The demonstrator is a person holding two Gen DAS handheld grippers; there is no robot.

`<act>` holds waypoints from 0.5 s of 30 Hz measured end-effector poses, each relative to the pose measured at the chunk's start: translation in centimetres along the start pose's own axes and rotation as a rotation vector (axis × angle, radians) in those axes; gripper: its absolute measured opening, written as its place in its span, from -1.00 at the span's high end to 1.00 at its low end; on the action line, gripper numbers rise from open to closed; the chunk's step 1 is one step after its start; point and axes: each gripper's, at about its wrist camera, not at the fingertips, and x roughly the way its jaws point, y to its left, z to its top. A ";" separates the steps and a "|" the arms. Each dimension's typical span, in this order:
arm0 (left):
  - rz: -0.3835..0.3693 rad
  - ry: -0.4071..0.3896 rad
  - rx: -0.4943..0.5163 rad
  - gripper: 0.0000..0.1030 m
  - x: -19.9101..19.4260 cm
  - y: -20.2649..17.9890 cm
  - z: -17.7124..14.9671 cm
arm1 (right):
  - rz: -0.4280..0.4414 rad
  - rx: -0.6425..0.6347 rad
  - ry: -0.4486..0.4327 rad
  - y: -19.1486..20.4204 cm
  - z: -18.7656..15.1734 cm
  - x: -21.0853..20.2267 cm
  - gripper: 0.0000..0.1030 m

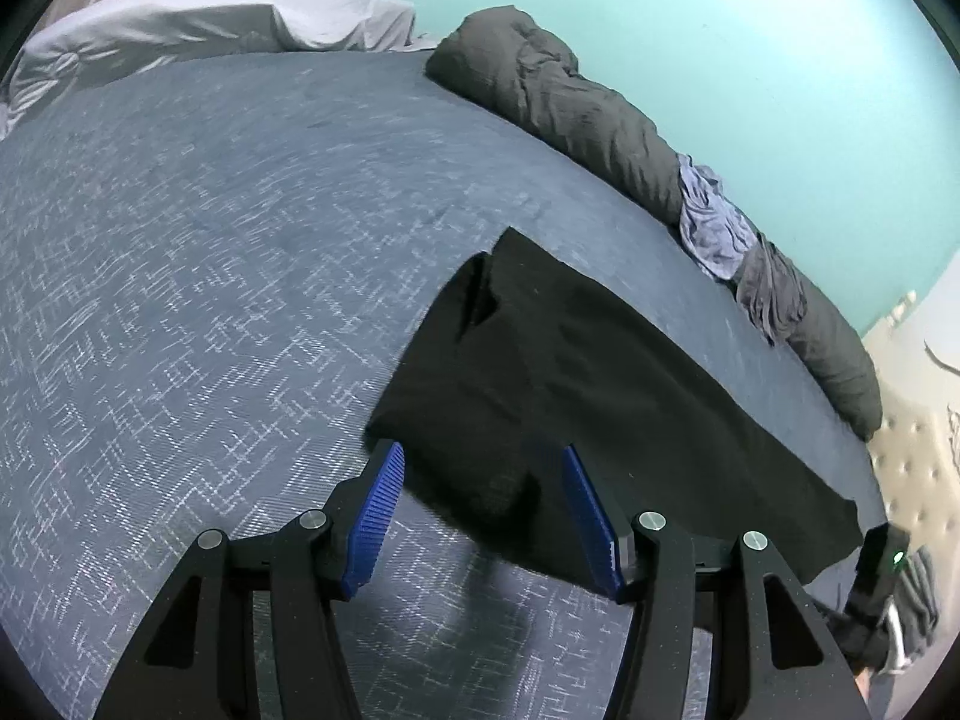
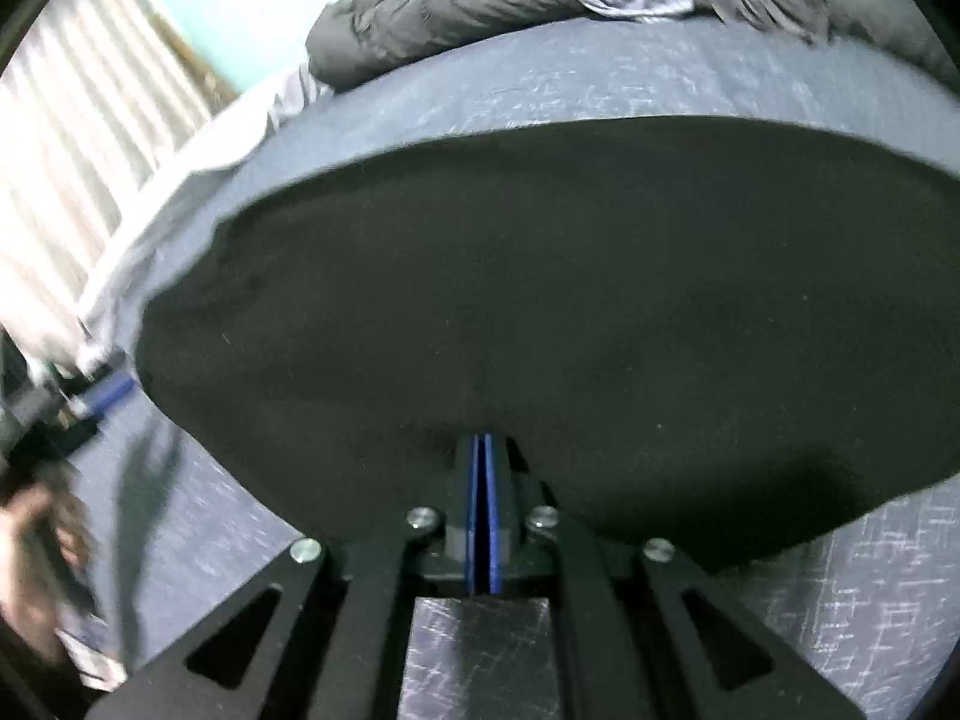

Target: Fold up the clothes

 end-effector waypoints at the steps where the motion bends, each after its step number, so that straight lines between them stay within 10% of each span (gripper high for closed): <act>1: -0.005 -0.004 -0.002 -0.15 0.0 -0.1 -0.1 | 0.012 0.010 -0.007 -0.4 0.2 -0.5 0.93; 8: -0.010 0.001 0.027 -0.15 0.3 -1.9 -0.6 | -0.054 0.110 -0.141 -8.0 0.6 -8.2 0.37; 15: -0.039 0.026 0.081 -0.17 1.3 -4.8 -1.1 | -0.309 0.278 -0.214 -20.6 0.7 -15.9 -0.05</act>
